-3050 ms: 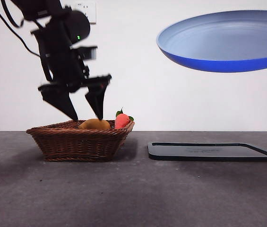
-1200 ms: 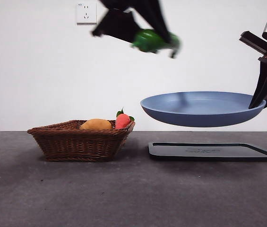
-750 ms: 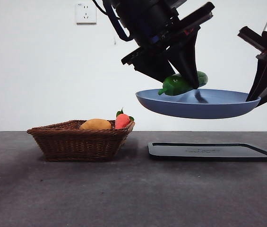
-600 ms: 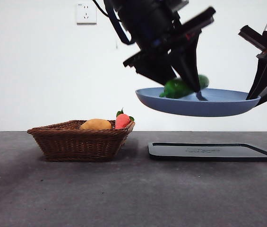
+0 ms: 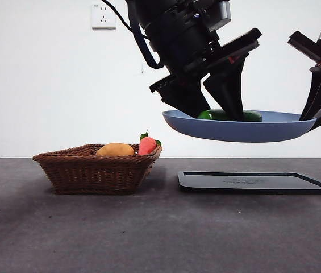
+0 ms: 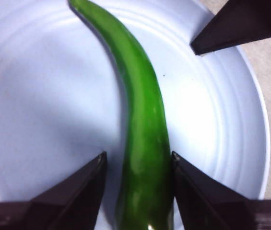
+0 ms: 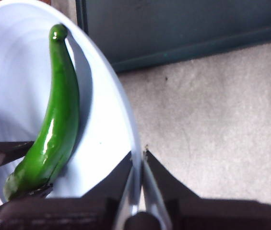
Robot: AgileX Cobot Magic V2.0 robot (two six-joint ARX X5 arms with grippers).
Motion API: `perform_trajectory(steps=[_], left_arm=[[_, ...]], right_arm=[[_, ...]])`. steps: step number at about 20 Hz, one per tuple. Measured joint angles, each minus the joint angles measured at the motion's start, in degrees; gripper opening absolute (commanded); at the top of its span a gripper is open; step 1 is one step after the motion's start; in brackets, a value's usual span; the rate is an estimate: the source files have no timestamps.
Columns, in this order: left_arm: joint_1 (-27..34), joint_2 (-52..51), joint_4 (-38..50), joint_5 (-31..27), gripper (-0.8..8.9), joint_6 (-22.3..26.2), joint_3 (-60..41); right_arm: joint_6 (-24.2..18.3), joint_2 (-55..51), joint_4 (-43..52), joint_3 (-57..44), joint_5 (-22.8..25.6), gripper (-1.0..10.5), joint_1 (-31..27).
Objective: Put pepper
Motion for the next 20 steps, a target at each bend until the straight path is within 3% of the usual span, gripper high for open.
perform_trajectory(steps=[10, 20], left_arm=[[0.00, -7.63, -2.62, 0.02, 2.35, 0.00, 0.00], [0.17, -26.80, -8.72, -0.07, 2.34, 0.04, 0.00]], right_arm=[[1.09, 0.00, -3.04, 0.00, 0.09, 0.1, 0.00], [7.72, 6.71, 3.32, 2.34, 0.68, 0.1, -5.88]])
